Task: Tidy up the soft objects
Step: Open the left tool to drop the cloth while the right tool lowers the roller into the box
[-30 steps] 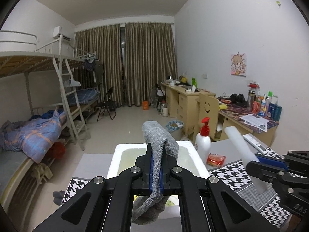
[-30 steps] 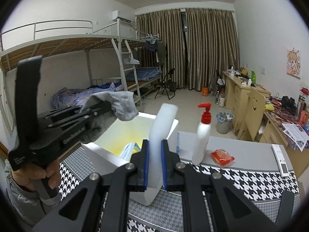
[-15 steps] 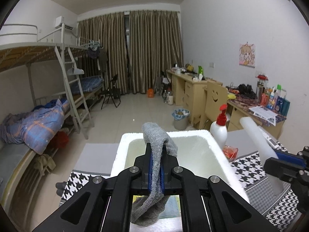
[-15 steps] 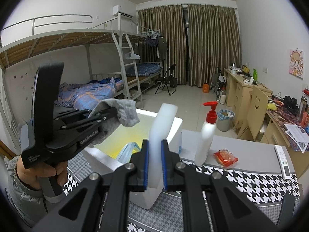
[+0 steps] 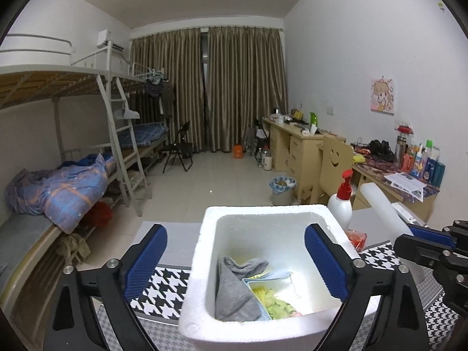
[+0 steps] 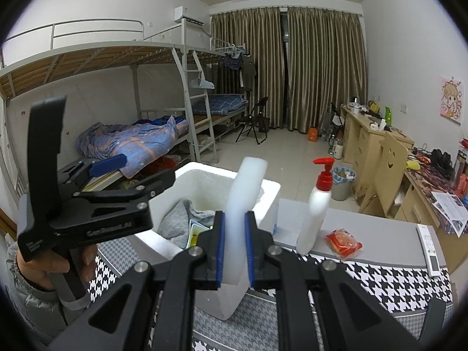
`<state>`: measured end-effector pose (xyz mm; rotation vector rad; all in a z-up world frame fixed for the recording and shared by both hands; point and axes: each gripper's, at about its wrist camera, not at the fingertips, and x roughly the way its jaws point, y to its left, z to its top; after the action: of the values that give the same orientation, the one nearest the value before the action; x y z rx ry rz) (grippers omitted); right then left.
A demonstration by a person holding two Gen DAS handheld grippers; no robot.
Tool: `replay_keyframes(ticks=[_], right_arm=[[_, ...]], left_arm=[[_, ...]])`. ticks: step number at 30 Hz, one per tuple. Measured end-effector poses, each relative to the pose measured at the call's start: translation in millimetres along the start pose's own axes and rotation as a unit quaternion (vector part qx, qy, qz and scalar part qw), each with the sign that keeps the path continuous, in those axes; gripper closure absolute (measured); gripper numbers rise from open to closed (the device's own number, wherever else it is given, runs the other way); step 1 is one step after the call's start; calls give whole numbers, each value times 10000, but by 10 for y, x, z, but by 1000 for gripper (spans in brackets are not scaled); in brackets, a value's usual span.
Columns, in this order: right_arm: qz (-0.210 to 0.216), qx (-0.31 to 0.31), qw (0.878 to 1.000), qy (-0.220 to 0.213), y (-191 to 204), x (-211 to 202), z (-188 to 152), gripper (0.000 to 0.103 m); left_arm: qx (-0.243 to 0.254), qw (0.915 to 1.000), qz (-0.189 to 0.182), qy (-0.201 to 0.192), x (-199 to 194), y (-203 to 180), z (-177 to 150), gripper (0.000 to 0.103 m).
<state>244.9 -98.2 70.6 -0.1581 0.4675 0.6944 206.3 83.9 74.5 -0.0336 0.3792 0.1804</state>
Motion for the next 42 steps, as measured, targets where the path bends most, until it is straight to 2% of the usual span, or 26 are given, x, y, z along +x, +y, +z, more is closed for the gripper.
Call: replay_keyframes(ticks=[3,13,18,39,40,42], right_arm=[[40,-53,10000,-9,51,9,18,87],[205,-161,9996,59,181,123,79,86],[229,-191,9995,119,207,213,109,86],[248,-169,9985,450,219,599,121,84],[249,-145,9985,455,217,608,126,79],[203,-141,9987,449,208,627,128,75]], left_arm=[[-48,9999,65,-85,-56,50,4,1],[-93,9995,187,-244,-243,164,-12,1],[-100,9992,310,-218,-261,223,-52,1],[-201,9988,435,-125,-293,424,-186,1],[-204,9988,437,-119,-294,434,-190,1],[-211,9987,449,-115,-294,443,-186,1]])
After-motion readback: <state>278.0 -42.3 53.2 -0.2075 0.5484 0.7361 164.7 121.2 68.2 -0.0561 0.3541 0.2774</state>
